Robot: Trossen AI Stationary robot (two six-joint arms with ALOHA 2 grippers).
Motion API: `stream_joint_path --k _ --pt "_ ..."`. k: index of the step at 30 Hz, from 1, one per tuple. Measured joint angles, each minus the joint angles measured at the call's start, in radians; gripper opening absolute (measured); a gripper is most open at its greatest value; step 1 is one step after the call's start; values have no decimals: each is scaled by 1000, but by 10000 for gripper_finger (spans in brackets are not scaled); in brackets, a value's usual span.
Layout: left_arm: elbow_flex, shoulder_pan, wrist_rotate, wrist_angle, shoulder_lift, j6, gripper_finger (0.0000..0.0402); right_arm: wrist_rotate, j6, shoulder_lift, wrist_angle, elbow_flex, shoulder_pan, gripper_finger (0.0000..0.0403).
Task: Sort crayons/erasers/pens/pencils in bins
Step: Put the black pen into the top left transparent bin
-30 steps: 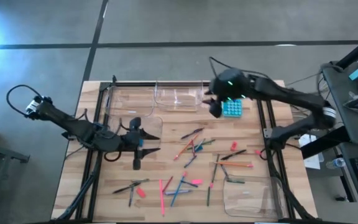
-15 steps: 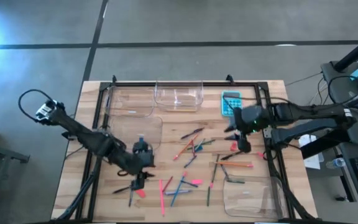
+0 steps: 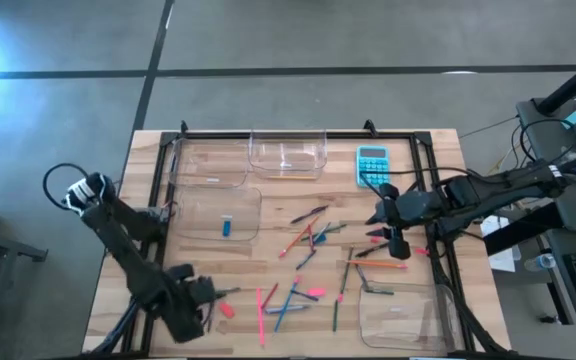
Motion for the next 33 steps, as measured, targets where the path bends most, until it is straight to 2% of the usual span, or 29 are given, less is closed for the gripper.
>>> stream_joint_path --k 4,10,15,21,33 --pt "-24 -65 -4 28 43 -93 166 0 0 -1 -6 0 0 116" --pt "-124 -82 -3 204 52 -147 166 0 -2 9 -7 0 0 110" --pt "-182 -91 7 206 50 -188 166 -1 -3 9 -8 0 0 107" --pt "-229 -93 72 223 53 -226 166 -2 -3 5 -27 0 0 109" --pt "-290 -95 79 329 54 -253 166 -3 0 8 -31 -1 0 101"
